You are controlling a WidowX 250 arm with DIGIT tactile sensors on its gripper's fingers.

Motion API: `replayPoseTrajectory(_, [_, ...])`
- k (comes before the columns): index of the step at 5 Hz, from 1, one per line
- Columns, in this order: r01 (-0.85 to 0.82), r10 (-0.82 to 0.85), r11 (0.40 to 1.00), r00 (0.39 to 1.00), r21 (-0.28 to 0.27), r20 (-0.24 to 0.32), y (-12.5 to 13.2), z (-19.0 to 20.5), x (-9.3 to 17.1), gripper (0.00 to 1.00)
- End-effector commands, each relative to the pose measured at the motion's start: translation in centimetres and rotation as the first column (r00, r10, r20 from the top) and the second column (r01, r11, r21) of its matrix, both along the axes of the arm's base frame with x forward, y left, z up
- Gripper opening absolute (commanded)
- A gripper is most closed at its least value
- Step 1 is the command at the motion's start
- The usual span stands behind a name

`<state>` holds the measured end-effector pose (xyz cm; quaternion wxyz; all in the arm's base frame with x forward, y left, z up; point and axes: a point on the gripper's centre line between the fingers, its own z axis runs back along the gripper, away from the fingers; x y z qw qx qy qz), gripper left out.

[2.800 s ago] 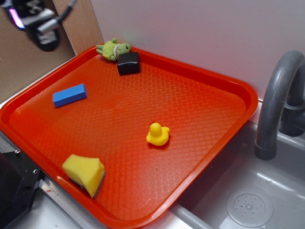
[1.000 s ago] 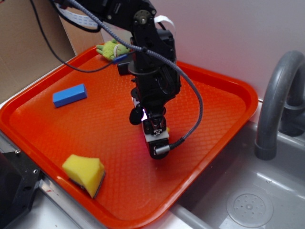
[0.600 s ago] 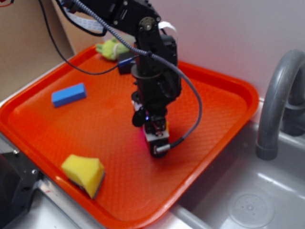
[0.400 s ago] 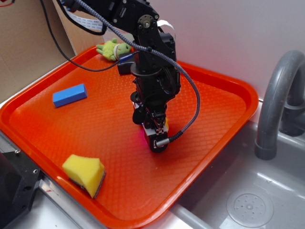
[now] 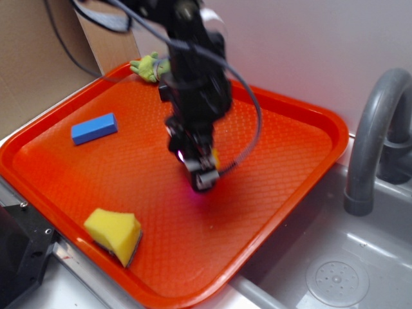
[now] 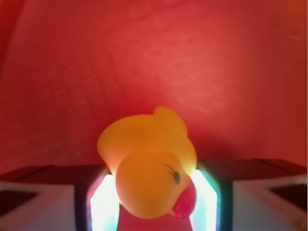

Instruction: Grab the yellow duck.

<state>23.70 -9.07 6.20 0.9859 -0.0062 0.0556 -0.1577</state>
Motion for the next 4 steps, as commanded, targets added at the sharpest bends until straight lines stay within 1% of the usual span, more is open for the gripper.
replayPoseTrajectory(1, [-0.240,0.237,0.971,0.964,0.005,0.117,3.7,9.5,-1.5,0.00])
replayPoseTrajectory(2, [-0.347,0.345,0.938,0.927,-0.011,0.148,5.1,12.2,-2.8,0.00])
replayPoseTrajectory(3, [-0.448,0.451,0.892,0.875,-0.056,0.177,6.8,15.4,-4.4,0.00])
replayPoseTrajectory(4, [-0.526,0.528,0.847,0.822,-0.071,0.212,7.2,17.6,-5.7,0.00])
